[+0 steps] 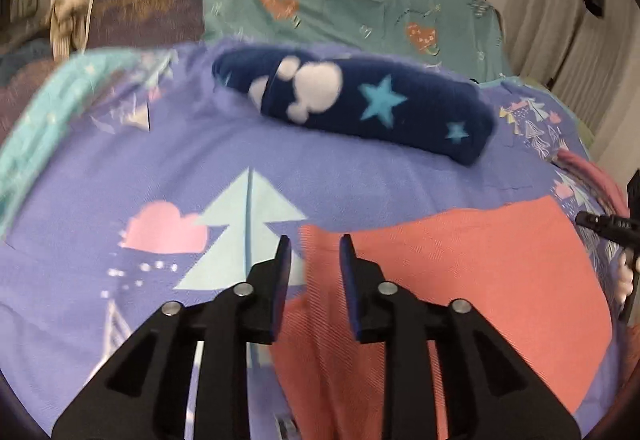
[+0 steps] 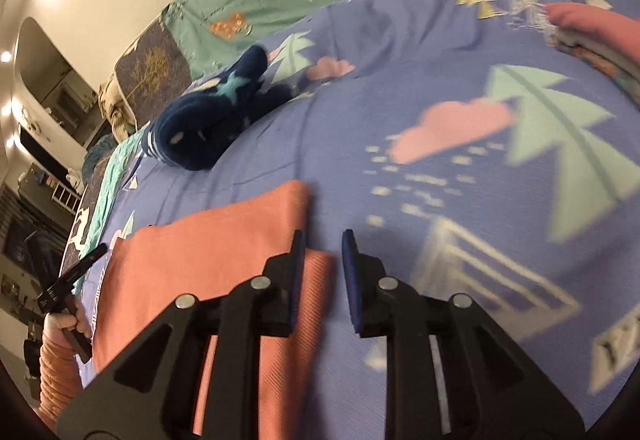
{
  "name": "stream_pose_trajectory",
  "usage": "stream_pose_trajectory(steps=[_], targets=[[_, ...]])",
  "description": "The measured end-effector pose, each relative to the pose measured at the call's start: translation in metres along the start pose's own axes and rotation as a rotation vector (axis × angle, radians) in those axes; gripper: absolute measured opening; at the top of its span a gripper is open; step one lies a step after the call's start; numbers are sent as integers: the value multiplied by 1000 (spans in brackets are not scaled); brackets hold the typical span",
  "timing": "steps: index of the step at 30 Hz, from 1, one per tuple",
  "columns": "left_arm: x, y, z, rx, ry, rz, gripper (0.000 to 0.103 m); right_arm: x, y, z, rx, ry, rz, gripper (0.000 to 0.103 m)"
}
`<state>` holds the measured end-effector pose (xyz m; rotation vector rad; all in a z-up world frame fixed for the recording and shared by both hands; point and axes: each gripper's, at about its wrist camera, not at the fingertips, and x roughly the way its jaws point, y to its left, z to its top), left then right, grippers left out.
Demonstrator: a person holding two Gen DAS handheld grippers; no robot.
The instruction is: Fold small clothes
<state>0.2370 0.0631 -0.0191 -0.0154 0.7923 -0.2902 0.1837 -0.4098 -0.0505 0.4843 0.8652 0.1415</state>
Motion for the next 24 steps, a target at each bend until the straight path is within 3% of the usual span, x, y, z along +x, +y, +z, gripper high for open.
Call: stream_pose_trajectory(steps=[2, 3, 5, 8, 11, 15, 17, 24], targets=[[-21, -32, -2, 42, -7, -30, 39, -12, -12, -5, 14, -4, -5, 20], [-27, -47, -4, 56, -5, -47, 40, -15, -18, -8, 20, -2, -8, 20], [-41, -103, -17, 123, 21, -165, 43, -19, -26, -16, 29, 11, 1, 20], [-49, -179, -41, 220, 69, -284, 51, -20, -32, -30, 31, 18, 40, 20], [-47, -259, -70, 317, 165, -313, 54, -20, -35, -41, 3, -14, 64, 20], [-44, -331, -95, 412, 193, -293, 59, -27, -42, -47, 9, -69, 111, 20], [-36, -357, -100, 413, 218, -264, 61, -30, -42, -49, 9, -80, 122, 25], [-6, -394, -112, 445, 239, -66, 61, -35, -51, -49, 30, -64, 196, 30]])
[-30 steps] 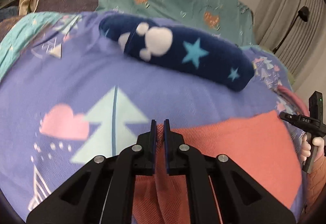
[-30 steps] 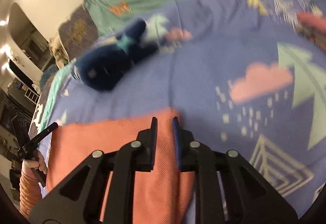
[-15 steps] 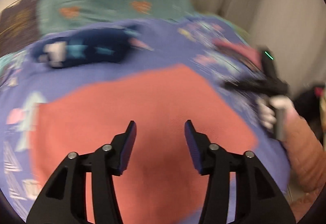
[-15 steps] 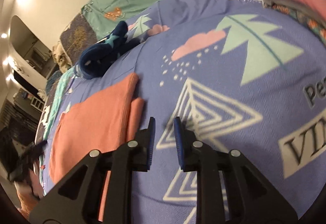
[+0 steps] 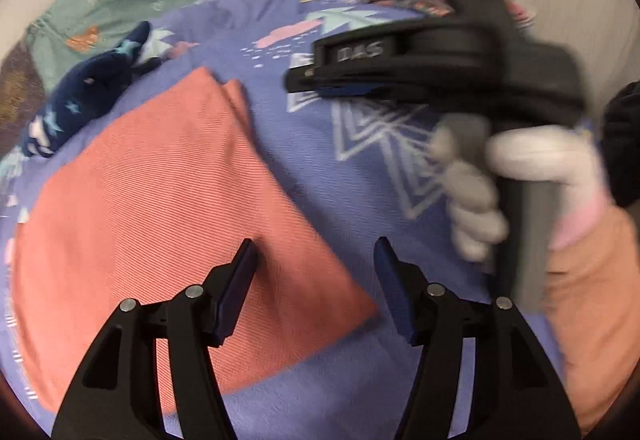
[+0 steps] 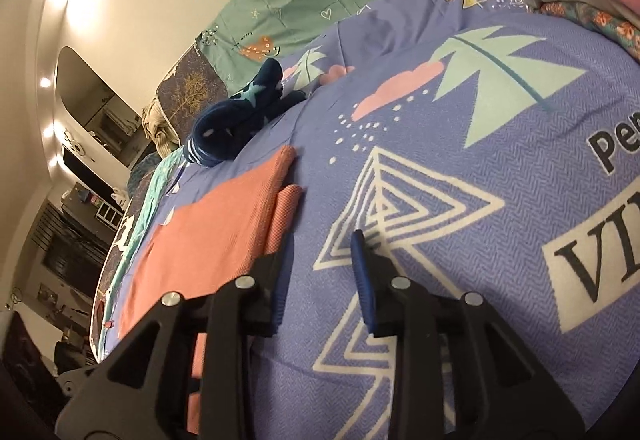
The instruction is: Fold small clothes
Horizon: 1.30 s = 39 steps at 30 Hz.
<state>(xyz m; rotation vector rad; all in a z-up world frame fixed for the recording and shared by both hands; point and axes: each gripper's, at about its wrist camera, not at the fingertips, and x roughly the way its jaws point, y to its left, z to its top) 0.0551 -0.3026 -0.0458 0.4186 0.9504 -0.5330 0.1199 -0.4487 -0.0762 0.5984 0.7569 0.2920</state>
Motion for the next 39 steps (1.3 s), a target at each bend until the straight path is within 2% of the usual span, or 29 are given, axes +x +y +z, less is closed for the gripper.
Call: stream_pose_trajectory(steps=[1, 2, 5, 6, 9, 14, 18, 22, 26, 27, 28, 29, 31, 32, 34, 35, 39], targets=[[1, 2, 0, -2, -3, 19, 53, -1, 0, 0, -4, 5, 1, 31], [0, 7, -1, -13, -1, 31, 36, -1, 0, 0, -11, 11, 1, 32], [-6, 28, -6, -87, 9, -13, 18, -1, 4, -2, -30, 22, 3, 36], [-9, 35, -9, -105, 7, -15, 16, -1, 4, -3, -33, 25, 2, 36], [-17, 44, -16, -143, -3, -30, 16, 1, 6, -3, -37, 35, 1, 37], [-13, 51, -18, -185, 18, -100, 16, 6, 11, -2, -34, 57, 26, 38], [-7, 48, -16, -177, 37, -143, 16, 22, 14, 9, 18, 139, 55, 38], [-6, 47, -18, -180, 46, -177, 16, 46, 22, 26, 7, 214, 22, 37], [-5, 44, -19, -163, 46, -198, 16, 70, 29, 36, 16, 279, 33, 37], [-5, 42, -18, -150, 44, -205, 16, 76, 32, 39, 11, 288, 32, 24], [-4, 40, -18, -135, 40, -214, 13, 78, 37, 41, -1, 285, 19, 4], [-5, 38, -17, -119, 34, -222, 10, 73, 41, 45, -12, 246, 21, 3], [-4, 34, -17, -89, 27, -227, 10, 60, 48, 51, -10, 175, 89, 3], [-3, 31, -17, -67, 26, -222, 10, 59, 48, 53, -19, 156, 83, 2], [-2, 28, -18, -54, 29, -221, 10, 75, 38, 48, -24, 186, -4, 3], [-2, 26, -18, -48, 28, -224, 9, 84, 31, 44, -3, 207, -15, 3], [-1, 26, -18, -37, 24, -248, 9, 83, 11, 39, 78, 199, 73, 2]])
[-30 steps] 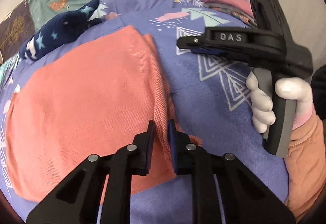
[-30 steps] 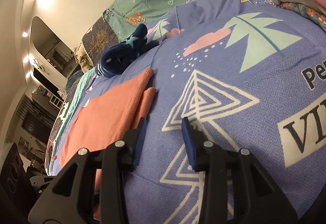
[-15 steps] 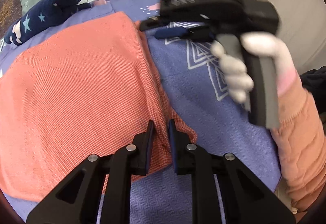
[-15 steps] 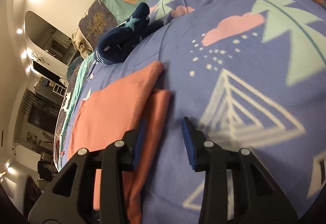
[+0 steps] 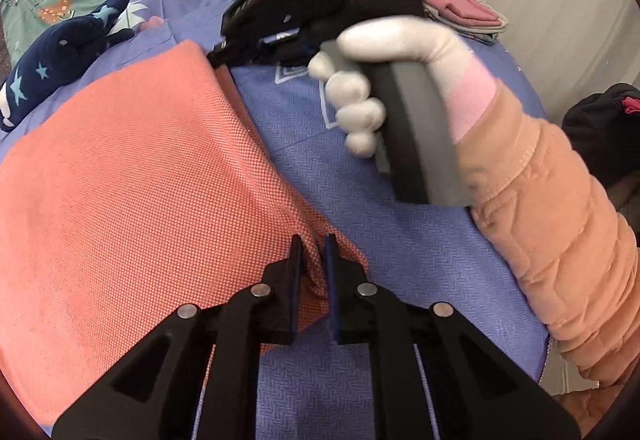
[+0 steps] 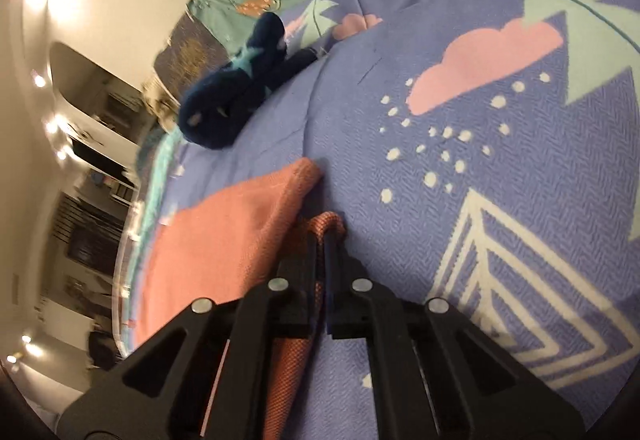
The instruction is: Fold small clothes
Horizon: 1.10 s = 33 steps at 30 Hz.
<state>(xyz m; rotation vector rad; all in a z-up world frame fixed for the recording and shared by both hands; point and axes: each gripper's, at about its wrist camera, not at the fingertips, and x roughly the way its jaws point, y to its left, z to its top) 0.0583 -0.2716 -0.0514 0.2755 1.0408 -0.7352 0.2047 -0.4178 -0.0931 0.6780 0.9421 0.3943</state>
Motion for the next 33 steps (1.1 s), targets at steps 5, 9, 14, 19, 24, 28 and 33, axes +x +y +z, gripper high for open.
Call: stream_pose_trajectory(steps=[5, 9, 14, 19, 24, 28, 33], targets=[[1, 1, 2, -5, -2, -14, 10, -31, 25, -1, -95, -57, -42, 12], [3, 0, 5, -14, -8, -33, 14, -36, 56, -15, -211, 8, 108, 12], [5, -15, 5, 40, -17, -35, 31, 8, 58, -41, -439, 39, -296, 0], [-5, -8, -5, 0, -25, -95, 32, 4, 50, -39, -401, 21, -264, 0], [-23, 1, -23, -38, -37, -162, 32, 2, 49, -43, -405, 18, -257, 0], [-44, 20, -45, -81, -69, -168, 34, -5, 62, -43, -378, 11, -288, 0], [-75, 69, -77, -180, -134, -83, 35, -47, 97, -84, -446, 32, -166, 9]])
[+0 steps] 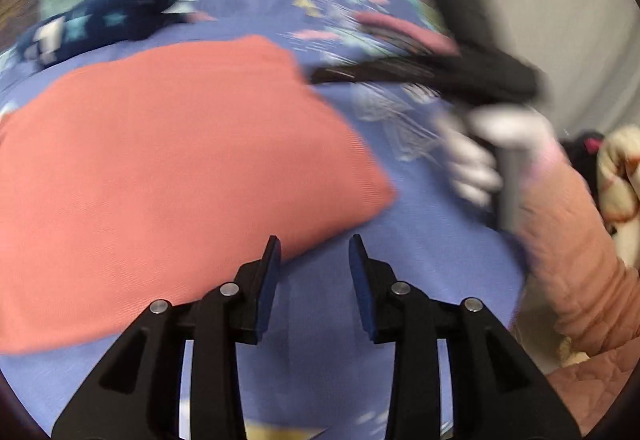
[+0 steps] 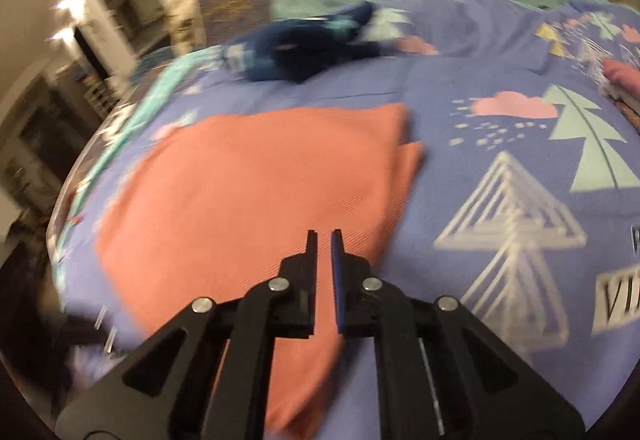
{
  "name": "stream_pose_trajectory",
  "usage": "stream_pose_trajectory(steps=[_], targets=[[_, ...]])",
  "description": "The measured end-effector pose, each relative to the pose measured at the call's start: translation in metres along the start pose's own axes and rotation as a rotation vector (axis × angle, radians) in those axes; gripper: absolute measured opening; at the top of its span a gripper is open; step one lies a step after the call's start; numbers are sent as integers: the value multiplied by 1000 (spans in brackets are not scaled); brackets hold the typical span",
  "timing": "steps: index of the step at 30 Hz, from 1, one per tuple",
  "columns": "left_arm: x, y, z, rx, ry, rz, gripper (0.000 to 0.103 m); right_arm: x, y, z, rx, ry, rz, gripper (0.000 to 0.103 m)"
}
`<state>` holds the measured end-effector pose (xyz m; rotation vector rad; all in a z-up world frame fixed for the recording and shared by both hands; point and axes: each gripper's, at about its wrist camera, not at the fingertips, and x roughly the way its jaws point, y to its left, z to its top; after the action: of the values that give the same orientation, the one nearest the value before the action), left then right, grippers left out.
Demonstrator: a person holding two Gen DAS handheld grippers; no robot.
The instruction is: Fold small clothes
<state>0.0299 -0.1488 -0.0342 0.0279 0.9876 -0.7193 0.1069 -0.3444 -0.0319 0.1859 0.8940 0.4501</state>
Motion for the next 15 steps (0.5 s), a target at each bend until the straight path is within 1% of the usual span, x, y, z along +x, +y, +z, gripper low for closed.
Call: stream_pose_trajectory(steps=[1, 2, 4, 5, 6, 7, 8, 10, 11, 12, 13, 15], targets=[[-8, 14, -3, -30, -14, 19, 35, -8, 13, -12, -32, 10, 24, 9], [-13, 23, -5, -51, -24, 30, 35, -12, 21, -23, -54, 26, 29, 9], [-26, 48, -12, -102, -53, 64, 37, -13, 31, -43, -75, 64, 10, 11], [-34, 62, -16, -128, -73, 92, 38, -10, 32, -61, -89, 108, -62, 12], [-39, 73, -18, -144, -86, 111, 39, -7, 31, -70, -101, 129, -124, 11], [-46, 85, -22, -165, -101, 136, 40, -8, 29, -81, -116, 112, -154, 9], [-51, 95, -24, -182, -112, 155, 40, -15, 28, -88, -112, 71, -146, 9], [-67, 122, -34, -235, -139, 205, 40, -24, 26, -89, -45, 62, -158, 9], [-77, 137, -42, -273, -159, 228, 40, -27, 28, -87, -21, 67, -196, 10], [-81, 148, -42, -295, -173, 240, 40, -28, 31, -86, -23, 74, -243, 12], [-91, 161, -49, -324, -195, 259, 40, -28, 36, -84, -33, 88, -306, 16], [-112, 180, -64, -365, -230, 290, 40, -31, 45, -79, -33, 91, -330, 17]])
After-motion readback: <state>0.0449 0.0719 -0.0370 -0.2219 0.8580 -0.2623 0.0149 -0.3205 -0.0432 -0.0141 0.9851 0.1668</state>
